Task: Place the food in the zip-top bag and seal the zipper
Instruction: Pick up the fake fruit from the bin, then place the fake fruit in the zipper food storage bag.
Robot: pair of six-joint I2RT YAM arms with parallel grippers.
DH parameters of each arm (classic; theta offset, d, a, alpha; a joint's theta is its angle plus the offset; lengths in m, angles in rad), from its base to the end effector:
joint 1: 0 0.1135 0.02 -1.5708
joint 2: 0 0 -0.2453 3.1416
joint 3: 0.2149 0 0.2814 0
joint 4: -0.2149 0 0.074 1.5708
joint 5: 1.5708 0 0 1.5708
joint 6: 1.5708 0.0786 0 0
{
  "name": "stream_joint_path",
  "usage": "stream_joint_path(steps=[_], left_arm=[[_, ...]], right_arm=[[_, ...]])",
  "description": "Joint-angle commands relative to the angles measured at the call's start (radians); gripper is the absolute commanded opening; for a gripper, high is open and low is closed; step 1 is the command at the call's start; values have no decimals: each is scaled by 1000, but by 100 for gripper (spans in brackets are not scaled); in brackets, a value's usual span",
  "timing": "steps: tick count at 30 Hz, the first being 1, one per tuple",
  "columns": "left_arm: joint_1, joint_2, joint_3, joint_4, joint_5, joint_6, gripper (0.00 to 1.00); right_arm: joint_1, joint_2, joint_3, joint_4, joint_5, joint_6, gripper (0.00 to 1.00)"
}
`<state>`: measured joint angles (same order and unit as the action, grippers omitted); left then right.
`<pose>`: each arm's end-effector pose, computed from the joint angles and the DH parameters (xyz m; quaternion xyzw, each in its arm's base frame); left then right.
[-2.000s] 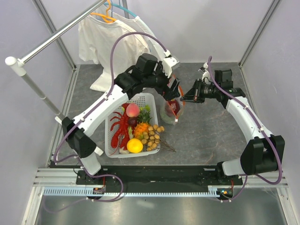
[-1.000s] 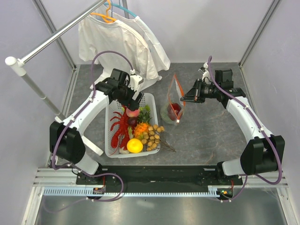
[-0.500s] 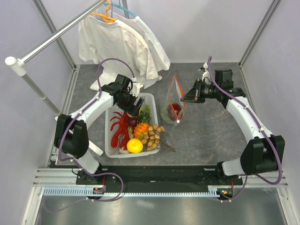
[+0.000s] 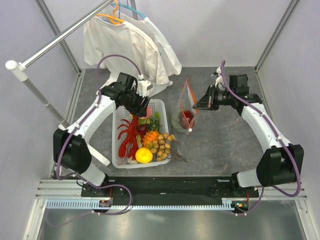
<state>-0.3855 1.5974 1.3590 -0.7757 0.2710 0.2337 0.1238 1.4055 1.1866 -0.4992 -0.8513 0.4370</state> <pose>0.3507 -0.1650 0.2250 0.3256 0.8961 -0.1502 0.2616 0.3457 0.1026 0.2716 -0.0393 0.8457 0.4655 0.2579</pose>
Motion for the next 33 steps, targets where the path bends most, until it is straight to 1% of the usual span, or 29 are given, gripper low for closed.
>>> stream_joint_path(steps=[1,4,5,6,7,8,9,10,12,14,18,19,24,27,29,30,33], left_arm=[[0,-103,112,-27,63,52,55],[-3,-113,192,-36,131,46,55],[-7,-116,242,-36,210,47,55],[-32,-120,268,-31,243,50,55],[-59,-123,325,-28,250,58,56],[-93,-123,353,-28,241,97,56],[-161,-122,379,-16,226,113,57],[-193,-108,431,-11,209,122,57],[-254,-80,491,-1,209,113,57],[-276,-25,555,12,224,67,56],[-337,35,555,95,243,26,57],[-345,45,549,128,246,18,57],[-358,140,558,184,243,-27,57],[-358,176,568,182,189,-43,57],[-358,180,559,185,130,-39,57],[-358,183,554,182,78,-34,57],[-357,206,558,158,-4,-5,57]], right_arm=[[-3,-8,22,-6,3,-30,0],[-3,-7,22,-7,9,-40,0],[-4,-4,22,-9,11,-38,0],[-4,-2,25,-7,11,-41,0],[-3,-2,28,-13,15,-50,0],[-4,-2,31,-15,18,-56,0],[-4,0,37,-18,21,-60,0],[-4,0,41,-21,24,-64,0],[-4,3,48,-25,23,-66,0],[-4,1,50,-32,23,-66,0],[-3,-3,53,-30,20,-64,0],[-4,-3,53,-30,17,-64,0],[-3,-10,68,-29,12,-52,0],[-4,-10,79,-32,23,-49,0],[-4,-13,87,-30,26,-46,0],[-4,-14,87,-30,27,-40,0],[-6,-16,93,-29,43,-29,0]])
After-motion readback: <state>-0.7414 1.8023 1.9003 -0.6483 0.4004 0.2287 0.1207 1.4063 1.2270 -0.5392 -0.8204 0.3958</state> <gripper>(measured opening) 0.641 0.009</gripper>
